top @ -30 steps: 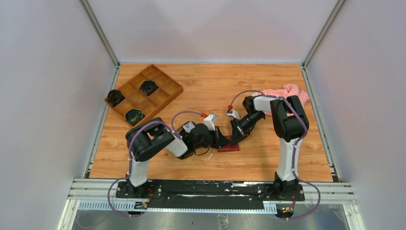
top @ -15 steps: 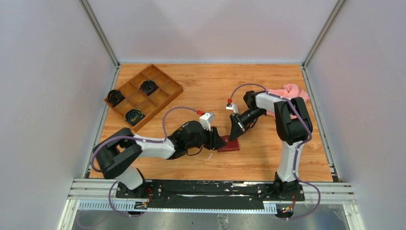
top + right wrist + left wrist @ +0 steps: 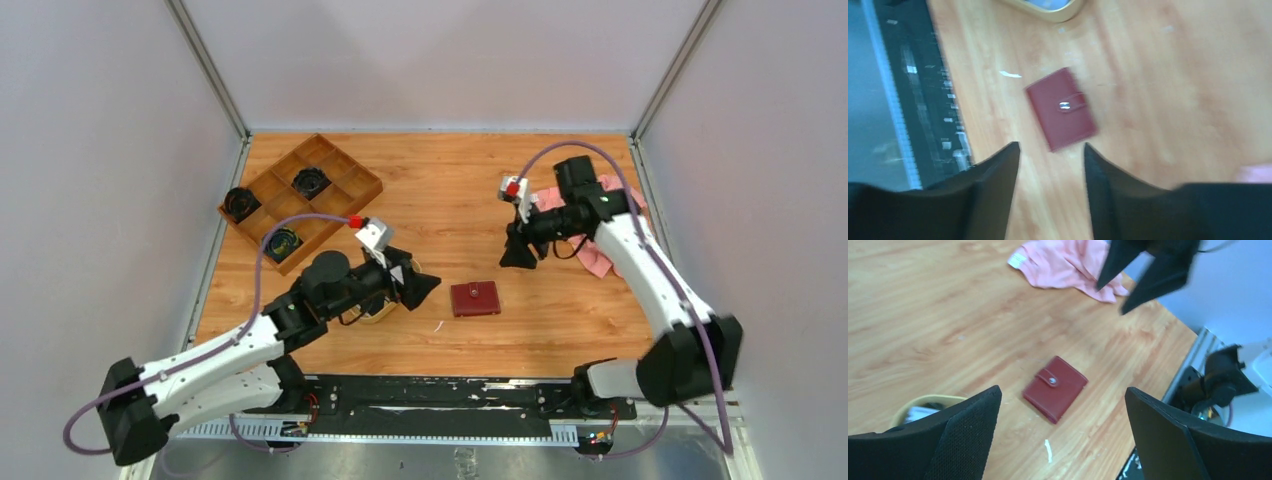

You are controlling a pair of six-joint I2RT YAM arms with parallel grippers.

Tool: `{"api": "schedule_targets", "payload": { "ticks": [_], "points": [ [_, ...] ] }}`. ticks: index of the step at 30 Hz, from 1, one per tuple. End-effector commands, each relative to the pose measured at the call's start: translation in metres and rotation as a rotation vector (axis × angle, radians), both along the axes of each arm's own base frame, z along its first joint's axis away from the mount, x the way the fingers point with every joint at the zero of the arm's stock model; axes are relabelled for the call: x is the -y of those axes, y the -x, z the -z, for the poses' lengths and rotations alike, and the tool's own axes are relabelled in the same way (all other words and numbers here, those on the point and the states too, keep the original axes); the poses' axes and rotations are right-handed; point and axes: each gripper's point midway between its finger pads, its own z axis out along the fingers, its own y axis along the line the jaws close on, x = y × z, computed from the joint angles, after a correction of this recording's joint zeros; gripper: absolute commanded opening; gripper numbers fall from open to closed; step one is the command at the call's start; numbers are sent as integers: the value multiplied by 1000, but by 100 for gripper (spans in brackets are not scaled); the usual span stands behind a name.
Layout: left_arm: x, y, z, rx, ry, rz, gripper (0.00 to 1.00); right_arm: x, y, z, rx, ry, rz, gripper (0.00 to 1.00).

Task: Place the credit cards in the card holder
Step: Reset both arms

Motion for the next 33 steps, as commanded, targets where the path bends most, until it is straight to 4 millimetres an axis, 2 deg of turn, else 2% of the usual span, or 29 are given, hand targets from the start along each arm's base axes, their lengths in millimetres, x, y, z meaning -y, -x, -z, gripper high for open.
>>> {"api": "schedule_targets", "payload": {
  "ticks": [1, 3, 5, 6, 9, 12, 16, 19, 22, 26, 33],
  "points": [
    [-45, -13, -15, 0, -99, -110, 100, 47, -27, -33, 305, 102, 213, 67],
    [-57, -12, -28, -22, -130, -124, 100, 72, -33, -52, 370, 93, 331, 85],
    [-64, -9, -49, -10, -139, -125, 100, 93, -36, -76, 392, 37, 461, 99],
    [-66, -7, -58, -2, -137, -123, 100, 104, -36, -89, 399, -2, 519, 100],
    [-71, -1, -83, 15, -121, -115, 100, 119, -32, -124, 371, -140, 645, 100],
    [-75, 5, -100, 27, -106, -108, 100, 125, -29, -145, 323, -215, 751, 100],
    [-75, 14, -111, 25, -60, -89, 100, 121, -18, -159, 361, -236, 747, 99],
    [-74, 21, -115, 17, -19, -66, 100, 119, -10, -163, 433, -232, 724, 99],
    [-76, 27, -117, 14, 12, -61, 100, 116, -3, -165, 433, -251, 736, 99],
    [-81, 33, -117, 13, 52, -66, 100, 119, -2, -167, 415, -260, 796, 100],
    [-84, 36, -108, 6, 75, -75, 100, 109, 4, -168, 420, -283, 720, 100]
  ]
}}
